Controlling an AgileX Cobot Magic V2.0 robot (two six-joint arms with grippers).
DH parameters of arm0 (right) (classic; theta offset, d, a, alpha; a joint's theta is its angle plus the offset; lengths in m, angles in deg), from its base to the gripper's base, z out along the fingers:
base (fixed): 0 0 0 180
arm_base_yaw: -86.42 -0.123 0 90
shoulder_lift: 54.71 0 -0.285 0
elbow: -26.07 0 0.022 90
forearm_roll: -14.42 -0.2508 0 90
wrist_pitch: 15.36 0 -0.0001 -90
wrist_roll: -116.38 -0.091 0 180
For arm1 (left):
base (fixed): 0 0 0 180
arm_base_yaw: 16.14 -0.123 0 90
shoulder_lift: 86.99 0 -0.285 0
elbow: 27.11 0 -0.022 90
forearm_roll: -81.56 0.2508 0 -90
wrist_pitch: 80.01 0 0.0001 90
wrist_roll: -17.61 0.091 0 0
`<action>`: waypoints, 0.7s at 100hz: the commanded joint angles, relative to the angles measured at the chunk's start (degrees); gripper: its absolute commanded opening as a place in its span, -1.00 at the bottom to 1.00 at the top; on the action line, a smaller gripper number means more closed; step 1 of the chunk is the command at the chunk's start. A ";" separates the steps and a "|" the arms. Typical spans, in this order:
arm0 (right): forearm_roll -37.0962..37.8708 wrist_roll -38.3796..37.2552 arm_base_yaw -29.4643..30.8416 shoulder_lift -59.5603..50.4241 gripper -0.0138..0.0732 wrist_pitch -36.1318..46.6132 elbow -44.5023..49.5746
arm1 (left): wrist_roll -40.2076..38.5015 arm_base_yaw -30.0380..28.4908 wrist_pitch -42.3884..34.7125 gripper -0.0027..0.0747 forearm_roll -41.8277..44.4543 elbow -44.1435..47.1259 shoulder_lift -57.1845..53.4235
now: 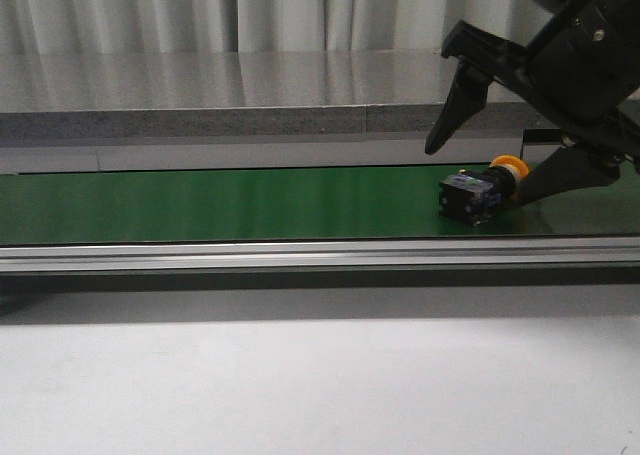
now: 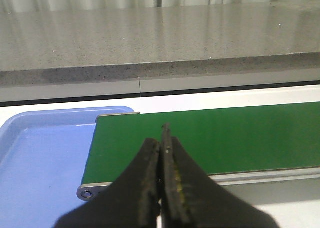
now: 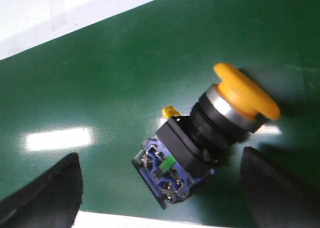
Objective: Move button from left to right
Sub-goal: 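Lower the right gripper onto the button and grasp its black body, then carry the button past the belt end and lower it into the green bin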
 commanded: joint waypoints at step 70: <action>-1.20 0.34 0.16 2.59 -0.30 2.93 -2.06 | 0.11 0.48 -4.38 -0.98 -0.88 -1.59 0.48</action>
